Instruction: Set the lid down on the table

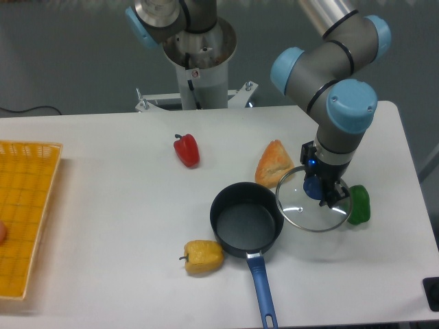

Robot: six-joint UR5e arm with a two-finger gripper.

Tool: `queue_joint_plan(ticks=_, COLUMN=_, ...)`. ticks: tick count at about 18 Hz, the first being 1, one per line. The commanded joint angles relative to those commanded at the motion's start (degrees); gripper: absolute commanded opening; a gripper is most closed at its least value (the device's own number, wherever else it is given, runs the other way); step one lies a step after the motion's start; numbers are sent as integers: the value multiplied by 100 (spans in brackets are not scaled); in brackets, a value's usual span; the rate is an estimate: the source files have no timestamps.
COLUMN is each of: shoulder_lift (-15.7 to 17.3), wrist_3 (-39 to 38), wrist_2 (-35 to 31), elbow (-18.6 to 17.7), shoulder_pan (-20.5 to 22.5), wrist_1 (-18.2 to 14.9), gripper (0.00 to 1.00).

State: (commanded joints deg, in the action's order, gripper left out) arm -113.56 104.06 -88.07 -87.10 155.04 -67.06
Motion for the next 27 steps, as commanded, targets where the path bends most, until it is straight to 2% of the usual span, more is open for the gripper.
queue_joint_plan(ticks=9, shoulder_lift=-26, wrist_3=-44, wrist_2=-140, elbow=-35, shoulder_pan=-26, wrist_1=9, gripper=65)
queue_joint_plan(ticks=13, shoulder_lift=-88, wrist_3=-35, wrist_2=-167, elbow=-44, shoulder_pan=-18, wrist_1=176, gripper=65)
queue_joint_plan(ticks=20, shoulder_lift=-228, wrist_3=-140, wrist_2=-176, elbow=-18, shoulder_pan=-35, wrist_1=211, gripper=65)
queue_joint_plan(ticks=27, shoulder_lift=-413, wrist_3=-325, wrist_2=-167, elbow=96, shoulder_pan=-88, wrist_1=491, gripper=65)
